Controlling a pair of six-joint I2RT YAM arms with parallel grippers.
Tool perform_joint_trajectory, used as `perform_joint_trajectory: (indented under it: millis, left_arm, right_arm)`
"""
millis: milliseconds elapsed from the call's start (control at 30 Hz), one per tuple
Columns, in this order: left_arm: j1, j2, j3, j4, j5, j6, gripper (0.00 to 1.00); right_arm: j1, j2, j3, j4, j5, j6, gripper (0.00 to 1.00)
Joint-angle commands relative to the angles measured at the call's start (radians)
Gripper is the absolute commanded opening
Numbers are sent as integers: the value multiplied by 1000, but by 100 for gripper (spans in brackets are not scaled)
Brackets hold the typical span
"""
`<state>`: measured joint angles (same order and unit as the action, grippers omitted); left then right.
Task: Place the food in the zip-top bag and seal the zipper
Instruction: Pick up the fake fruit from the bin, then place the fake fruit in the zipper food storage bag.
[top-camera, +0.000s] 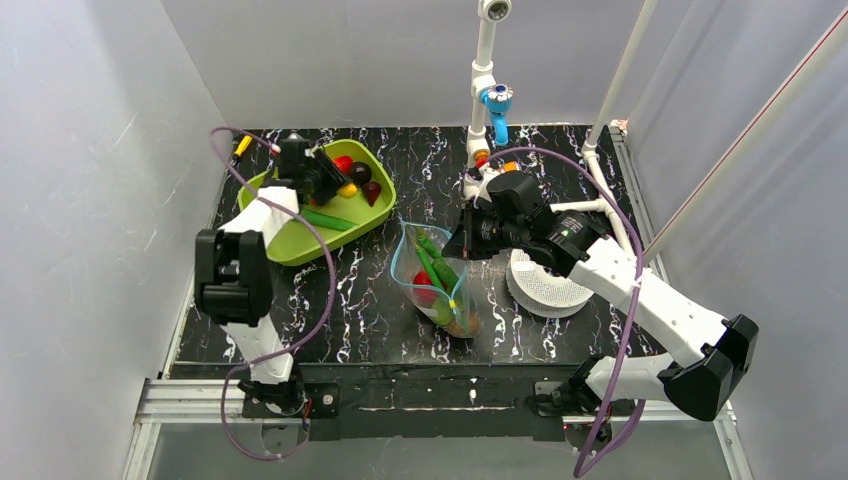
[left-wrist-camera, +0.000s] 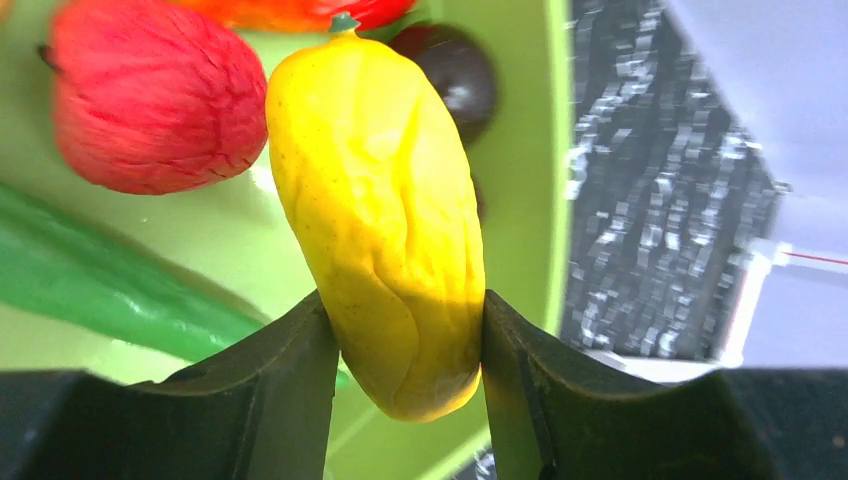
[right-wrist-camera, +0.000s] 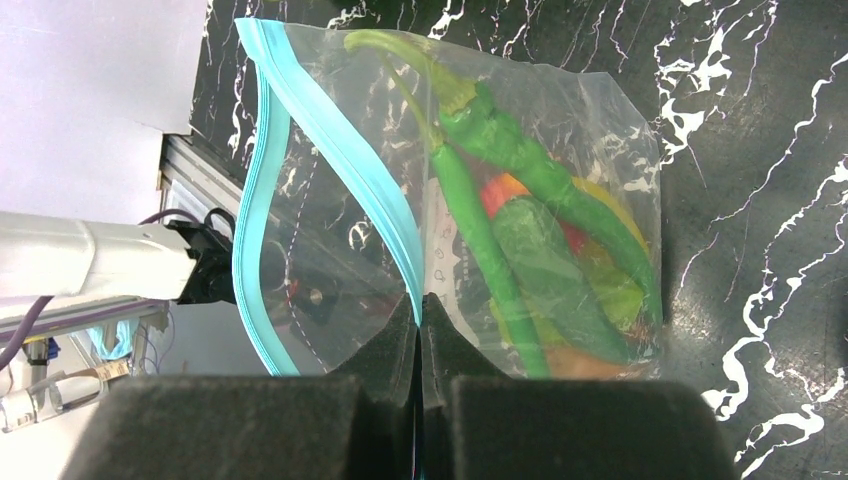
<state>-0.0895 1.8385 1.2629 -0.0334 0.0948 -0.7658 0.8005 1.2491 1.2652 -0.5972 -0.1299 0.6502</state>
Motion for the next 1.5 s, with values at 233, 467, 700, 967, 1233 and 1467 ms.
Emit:
perform_joint_trajectory:
  millis: [233,467,700,967,1233,1467]
  left_arm:
    - [84,-435,-214,350,798,-295,17]
    - [10,-727,-463,534,885,-450,19]
    - [-224,-1013,-475,100,663,-304,19]
    - [-398,-1060,-547,73,506,-468,23]
    - [-515,-978,-517,59,348,-496,36]
    - [-540,-953,-461,-79,321,-427,66]
  right_arm:
    - [-2,-6,9,78,-33,3,1]
    - [-2,12,13,90,-42,4,1]
    - [-3,32,15,107,-52,9,1]
    - [-3,51,21,124,-63,25,1]
    - [-3,35,15,112,-57,28,1]
    - [-3,24,9,113,-49,26,1]
